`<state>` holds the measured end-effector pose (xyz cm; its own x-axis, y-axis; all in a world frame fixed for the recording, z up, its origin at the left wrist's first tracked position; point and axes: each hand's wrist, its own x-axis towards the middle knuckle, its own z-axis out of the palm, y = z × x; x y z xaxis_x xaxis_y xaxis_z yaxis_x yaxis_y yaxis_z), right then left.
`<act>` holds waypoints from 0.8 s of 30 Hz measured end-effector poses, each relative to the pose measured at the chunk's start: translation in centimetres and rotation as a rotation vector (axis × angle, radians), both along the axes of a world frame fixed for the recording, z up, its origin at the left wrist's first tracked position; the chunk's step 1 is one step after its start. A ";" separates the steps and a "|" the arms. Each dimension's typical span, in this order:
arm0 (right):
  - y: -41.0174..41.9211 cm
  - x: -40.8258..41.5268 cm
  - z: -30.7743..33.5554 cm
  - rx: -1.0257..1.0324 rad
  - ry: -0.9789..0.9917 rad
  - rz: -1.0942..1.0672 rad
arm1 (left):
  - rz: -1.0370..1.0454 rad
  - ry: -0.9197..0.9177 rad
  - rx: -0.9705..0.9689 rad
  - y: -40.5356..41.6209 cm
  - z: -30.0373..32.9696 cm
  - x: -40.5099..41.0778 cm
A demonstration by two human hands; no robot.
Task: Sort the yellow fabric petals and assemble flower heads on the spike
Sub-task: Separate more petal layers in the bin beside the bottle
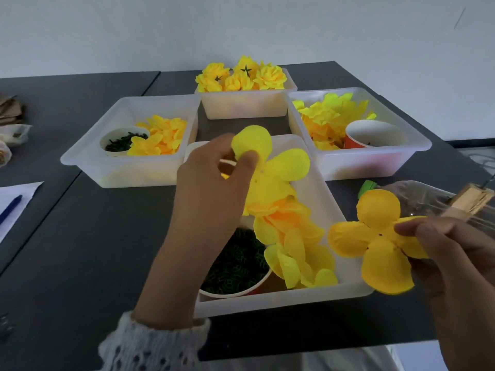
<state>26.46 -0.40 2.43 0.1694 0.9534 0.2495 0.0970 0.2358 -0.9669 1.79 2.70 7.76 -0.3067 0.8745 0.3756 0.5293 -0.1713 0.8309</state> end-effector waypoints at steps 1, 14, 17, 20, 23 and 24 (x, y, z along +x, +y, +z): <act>0.0 0.1 0.1 0.002 0.010 -0.007 | 0.020 0.062 -0.019 0.7 -0.1 0.0; -0.7 -2.1 0.9 -0.075 0.112 0.084 | 0.010 0.296 -0.322 2.8 -0.8 -0.9; -1.0 -2.8 1.4 -0.058 0.134 0.112 | 0.048 0.377 -0.279 0.7 -0.3 0.0; -1.2 -4.0 1.9 -0.066 0.249 0.208 | -0.136 0.208 -0.169 -2.7 0.3 1.4; -1.8 -6.1 2.1 -0.181 0.517 0.228 | -0.355 0.274 -0.263 -4.8 0.3 3.0; -1.9 -6.7 2.3 -0.220 0.590 0.222 | -0.375 0.342 -0.269 -5.1 0.0 3.4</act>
